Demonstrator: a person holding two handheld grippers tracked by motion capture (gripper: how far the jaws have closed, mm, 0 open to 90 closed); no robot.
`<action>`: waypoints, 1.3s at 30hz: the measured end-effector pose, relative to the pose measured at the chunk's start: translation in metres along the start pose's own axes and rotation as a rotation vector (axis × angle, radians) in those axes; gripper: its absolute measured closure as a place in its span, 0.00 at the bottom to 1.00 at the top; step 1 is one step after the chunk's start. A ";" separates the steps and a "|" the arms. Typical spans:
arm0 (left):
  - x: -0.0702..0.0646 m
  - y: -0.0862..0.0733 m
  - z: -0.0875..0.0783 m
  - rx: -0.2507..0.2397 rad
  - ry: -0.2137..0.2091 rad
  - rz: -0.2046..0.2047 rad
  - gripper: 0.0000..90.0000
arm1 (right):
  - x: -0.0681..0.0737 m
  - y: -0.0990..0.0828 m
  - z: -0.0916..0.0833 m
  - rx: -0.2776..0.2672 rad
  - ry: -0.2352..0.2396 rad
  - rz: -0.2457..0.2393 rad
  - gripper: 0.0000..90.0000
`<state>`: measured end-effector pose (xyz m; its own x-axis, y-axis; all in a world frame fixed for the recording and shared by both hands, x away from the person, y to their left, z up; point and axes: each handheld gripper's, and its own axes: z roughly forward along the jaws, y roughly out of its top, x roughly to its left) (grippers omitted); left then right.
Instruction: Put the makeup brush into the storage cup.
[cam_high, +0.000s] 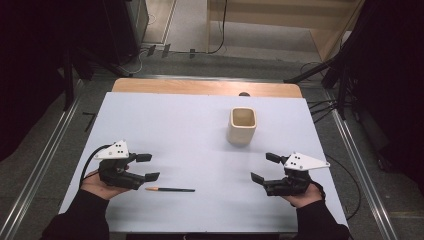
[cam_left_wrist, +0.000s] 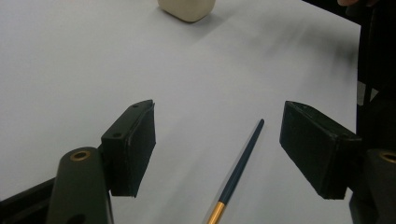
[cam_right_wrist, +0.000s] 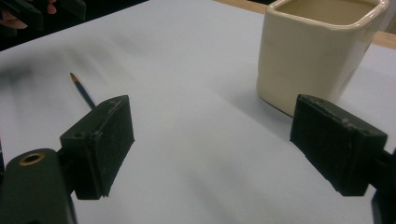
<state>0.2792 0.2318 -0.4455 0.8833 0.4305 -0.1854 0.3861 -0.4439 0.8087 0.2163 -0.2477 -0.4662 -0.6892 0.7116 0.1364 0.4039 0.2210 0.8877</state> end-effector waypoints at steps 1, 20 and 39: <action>0.000 0.000 0.000 -0.001 0.002 -0.001 0.30 | 0.000 0.000 0.000 0.000 -0.001 0.000 0.16; 0.002 0.000 -0.002 -0.006 0.009 -0.006 0.28 | -0.001 0.000 -0.001 0.003 -0.006 0.010 0.16; 0.001 0.000 -0.003 -0.009 0.008 -0.004 0.28 | -0.001 -0.001 -0.001 0.003 -0.003 0.015 0.16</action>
<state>0.2795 0.2343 -0.4443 0.8798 0.4383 -0.1841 0.3868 -0.4350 0.8131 0.2164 -0.2490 -0.4666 -0.6817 0.7165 0.1481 0.4159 0.2129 0.8841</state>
